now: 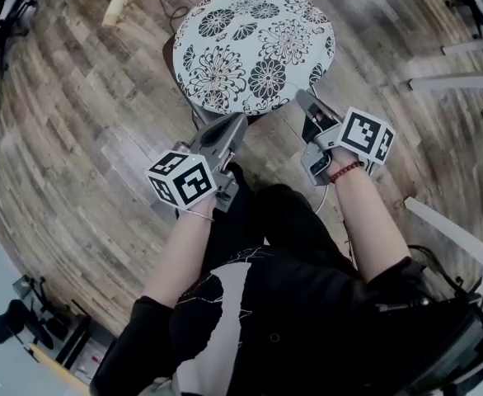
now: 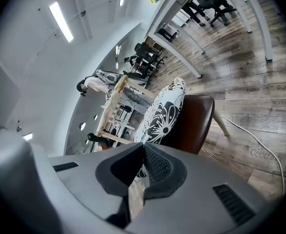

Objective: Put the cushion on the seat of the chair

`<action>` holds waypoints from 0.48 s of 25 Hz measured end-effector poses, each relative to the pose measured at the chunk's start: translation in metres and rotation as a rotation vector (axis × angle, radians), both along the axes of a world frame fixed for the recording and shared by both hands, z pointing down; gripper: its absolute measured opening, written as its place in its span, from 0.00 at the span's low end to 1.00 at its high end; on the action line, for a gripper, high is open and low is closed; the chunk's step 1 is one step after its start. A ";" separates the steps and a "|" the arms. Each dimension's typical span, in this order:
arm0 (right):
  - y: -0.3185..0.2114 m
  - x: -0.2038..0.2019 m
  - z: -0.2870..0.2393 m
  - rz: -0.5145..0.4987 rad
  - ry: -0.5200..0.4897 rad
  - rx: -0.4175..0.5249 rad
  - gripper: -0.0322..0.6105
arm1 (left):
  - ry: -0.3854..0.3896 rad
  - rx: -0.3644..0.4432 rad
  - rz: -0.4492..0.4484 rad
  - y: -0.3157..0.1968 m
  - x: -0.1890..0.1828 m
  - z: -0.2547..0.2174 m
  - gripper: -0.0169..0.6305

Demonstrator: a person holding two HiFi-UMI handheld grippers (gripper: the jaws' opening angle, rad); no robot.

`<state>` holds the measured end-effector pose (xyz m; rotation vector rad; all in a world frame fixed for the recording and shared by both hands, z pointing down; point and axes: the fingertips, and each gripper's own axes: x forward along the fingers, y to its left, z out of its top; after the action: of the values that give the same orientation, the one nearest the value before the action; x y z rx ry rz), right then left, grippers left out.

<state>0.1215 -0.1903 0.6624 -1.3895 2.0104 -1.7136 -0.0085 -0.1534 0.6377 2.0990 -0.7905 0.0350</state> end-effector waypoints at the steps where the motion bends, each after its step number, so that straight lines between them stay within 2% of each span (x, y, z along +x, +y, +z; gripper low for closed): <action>1: 0.000 0.001 0.004 0.005 0.006 -0.011 0.07 | -0.001 -0.005 0.003 -0.001 0.000 0.001 0.04; 6: -0.004 0.006 0.020 0.032 0.021 -0.058 0.07 | -0.004 -0.035 0.016 -0.003 -0.002 0.006 0.04; 12: -0.005 0.008 0.034 0.066 0.030 -0.120 0.07 | -0.011 -0.031 0.013 -0.006 -0.006 0.005 0.04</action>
<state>0.1290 -0.1957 0.6966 -1.5090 1.8821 -1.8229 -0.0149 -0.1596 0.6430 2.0760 -0.7780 0.0660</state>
